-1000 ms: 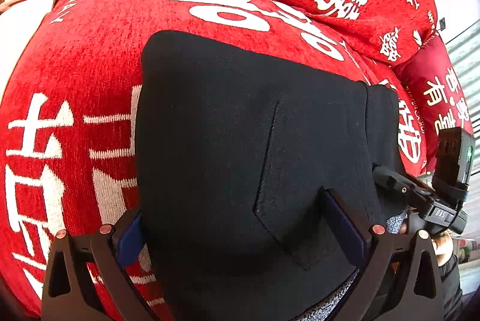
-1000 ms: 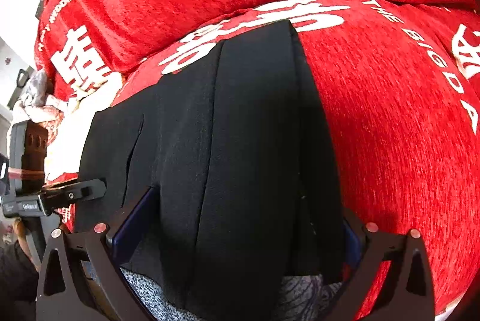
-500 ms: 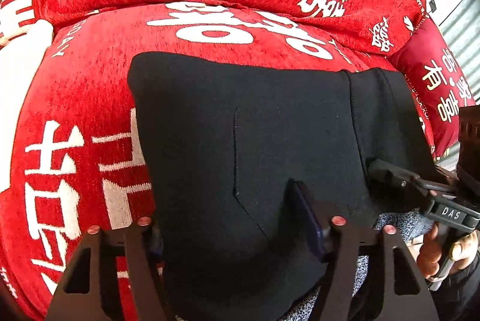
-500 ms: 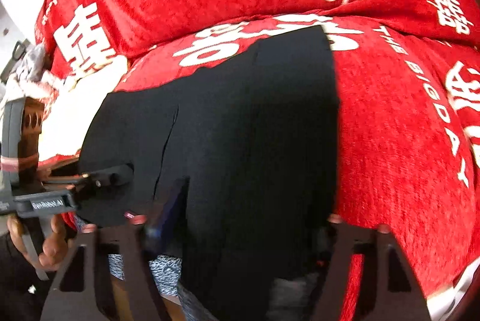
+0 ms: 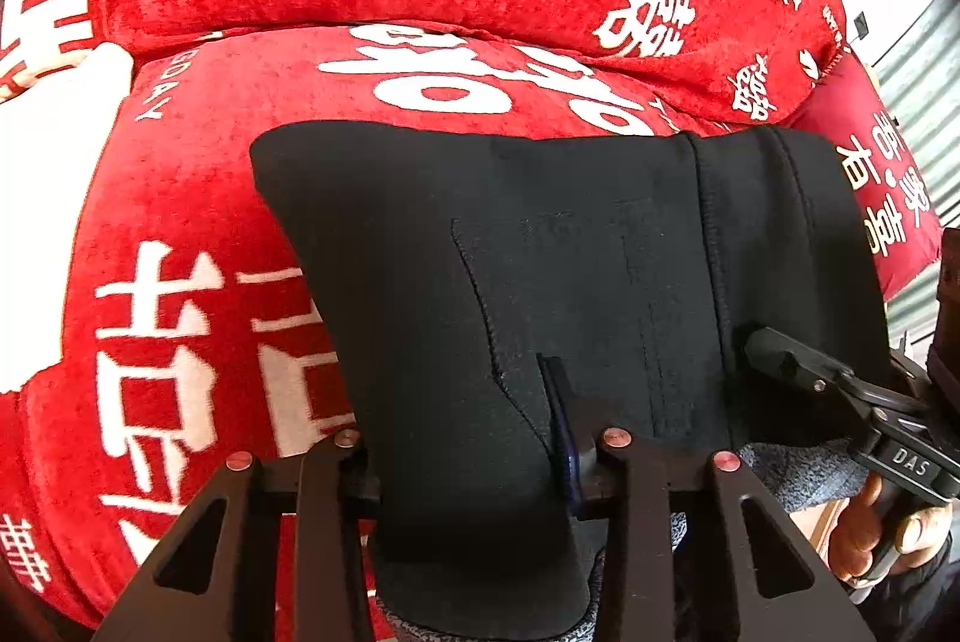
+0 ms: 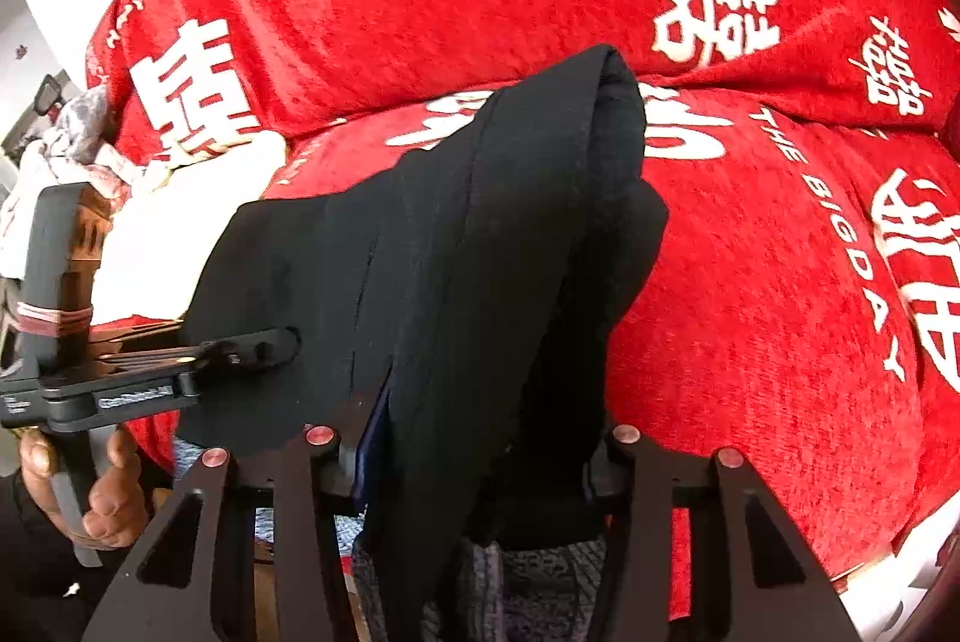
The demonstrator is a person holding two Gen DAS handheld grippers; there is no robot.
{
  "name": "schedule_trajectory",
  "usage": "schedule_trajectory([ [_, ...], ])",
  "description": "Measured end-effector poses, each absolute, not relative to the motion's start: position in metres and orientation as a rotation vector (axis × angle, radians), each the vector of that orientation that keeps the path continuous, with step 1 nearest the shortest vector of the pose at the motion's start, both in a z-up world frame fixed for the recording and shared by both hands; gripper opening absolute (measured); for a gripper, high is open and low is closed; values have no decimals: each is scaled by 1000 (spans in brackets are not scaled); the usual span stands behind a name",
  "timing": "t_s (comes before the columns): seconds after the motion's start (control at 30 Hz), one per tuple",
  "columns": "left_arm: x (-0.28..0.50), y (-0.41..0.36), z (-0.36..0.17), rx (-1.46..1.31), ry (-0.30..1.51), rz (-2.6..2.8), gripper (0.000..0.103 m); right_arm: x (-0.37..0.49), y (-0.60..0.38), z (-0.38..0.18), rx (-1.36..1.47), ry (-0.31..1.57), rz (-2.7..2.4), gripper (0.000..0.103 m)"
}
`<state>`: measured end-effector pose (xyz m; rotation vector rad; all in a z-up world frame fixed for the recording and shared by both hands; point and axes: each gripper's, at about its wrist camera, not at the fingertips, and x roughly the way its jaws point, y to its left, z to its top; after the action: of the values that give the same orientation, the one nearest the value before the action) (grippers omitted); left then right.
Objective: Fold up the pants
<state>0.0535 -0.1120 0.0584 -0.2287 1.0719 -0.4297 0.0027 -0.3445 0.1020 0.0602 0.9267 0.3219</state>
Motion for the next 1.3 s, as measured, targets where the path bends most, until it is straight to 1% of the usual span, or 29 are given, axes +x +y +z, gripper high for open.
schedule_trajectory([
  [0.2, 45, -83, 80, -224, 1032, -396, 39, 3, -320, 115, 61, 912, 365, 51],
  [0.4, 55, -48, 100, -234, 1007, -347, 39, 18, -284, 132, 53, 896, 403, 50],
  [0.67, 74, 0, 110, -239, 1010, -260, 40, 47, -233, 139, 42, 908, 454, 50],
  [0.87, 90, 16, 99, -246, 1048, -233, 40, 66, -213, 129, 39, 946, 457, 50],
  [1.17, 126, 17, 64, -258, 1126, -237, 40, 100, -214, 97, 90, 1037, 416, 50],
  [1.23, 129, 18, 52, -258, 1141, -239, 42, 104, -216, 87, 89, 1056, 412, 51],
  [1.3, 130, 19, 47, -256, 1129, -244, 47, 109, -220, 78, 95, 1067, 406, 52],
])
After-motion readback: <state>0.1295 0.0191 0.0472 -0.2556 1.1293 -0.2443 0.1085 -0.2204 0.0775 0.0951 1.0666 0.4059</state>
